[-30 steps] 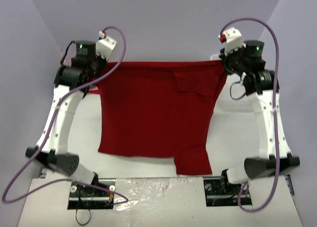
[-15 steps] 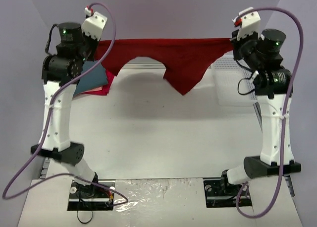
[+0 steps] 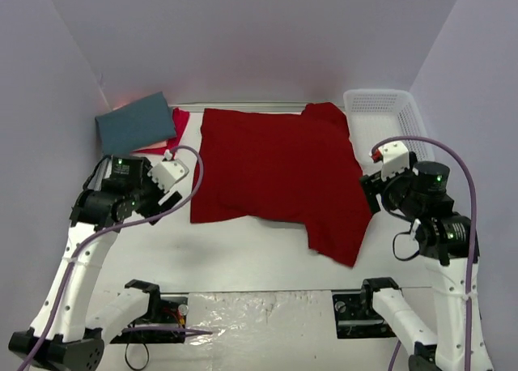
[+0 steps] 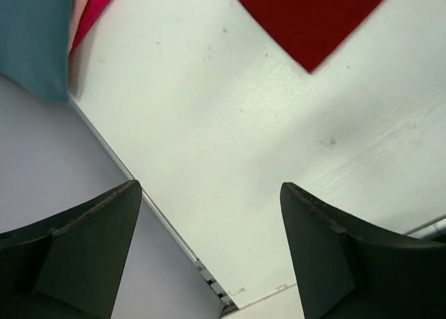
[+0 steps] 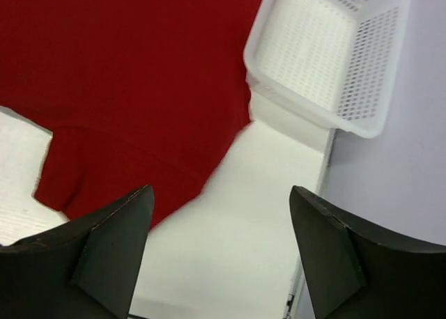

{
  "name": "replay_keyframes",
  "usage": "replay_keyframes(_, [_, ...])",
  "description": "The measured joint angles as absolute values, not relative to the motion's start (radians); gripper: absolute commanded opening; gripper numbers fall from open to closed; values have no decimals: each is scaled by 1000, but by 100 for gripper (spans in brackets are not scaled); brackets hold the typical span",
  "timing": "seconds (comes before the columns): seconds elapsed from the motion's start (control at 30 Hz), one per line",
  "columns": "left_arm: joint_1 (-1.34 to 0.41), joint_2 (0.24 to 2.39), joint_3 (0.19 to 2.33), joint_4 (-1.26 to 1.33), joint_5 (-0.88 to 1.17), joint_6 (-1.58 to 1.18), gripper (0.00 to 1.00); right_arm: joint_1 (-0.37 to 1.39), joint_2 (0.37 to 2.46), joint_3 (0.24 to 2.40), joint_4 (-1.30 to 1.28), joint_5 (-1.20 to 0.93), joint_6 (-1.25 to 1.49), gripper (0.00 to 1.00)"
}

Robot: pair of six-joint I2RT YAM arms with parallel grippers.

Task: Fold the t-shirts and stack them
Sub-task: Flatten out the tshirt

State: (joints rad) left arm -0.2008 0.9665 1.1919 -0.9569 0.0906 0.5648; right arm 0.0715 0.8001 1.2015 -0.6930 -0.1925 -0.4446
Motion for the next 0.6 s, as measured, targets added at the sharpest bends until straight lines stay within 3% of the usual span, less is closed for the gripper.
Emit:
replay_keyframes(0.17, [-201,926,1277,-1041,179,629,81,71,780,1276,-754,-136,-446,77])
replay_keyframes(0.43, [-201,1060,1357,-980,251,635,78,71,949,1322,-724,-191,-445,76])
replay_keyframes(0.53, [-201,1171,1336,-924,273,618,75,72,1044,1267,-688,-250,-447,70])
replay_keyframes(0.6, [-201,1282,1328,-880,289,605,70,72,1124,1239,-674,-282,-448,56])
